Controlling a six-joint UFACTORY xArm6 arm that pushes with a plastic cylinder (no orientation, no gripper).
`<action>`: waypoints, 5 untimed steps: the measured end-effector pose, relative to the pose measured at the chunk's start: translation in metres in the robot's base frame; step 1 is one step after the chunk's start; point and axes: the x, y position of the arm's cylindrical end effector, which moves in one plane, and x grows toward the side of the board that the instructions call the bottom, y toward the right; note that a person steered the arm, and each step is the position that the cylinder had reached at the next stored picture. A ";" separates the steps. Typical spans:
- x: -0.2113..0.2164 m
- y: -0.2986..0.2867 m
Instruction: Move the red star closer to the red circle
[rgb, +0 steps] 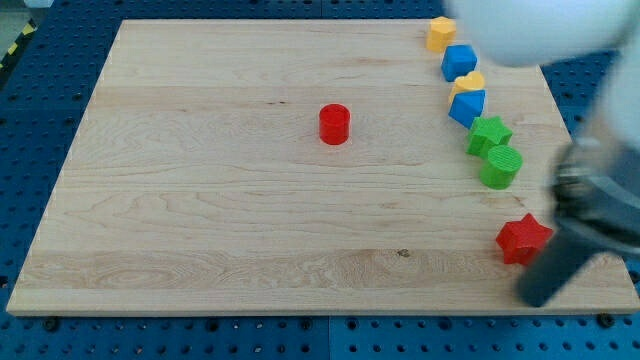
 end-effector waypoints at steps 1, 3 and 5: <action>-0.011 0.033; -0.056 -0.011; -0.046 -0.037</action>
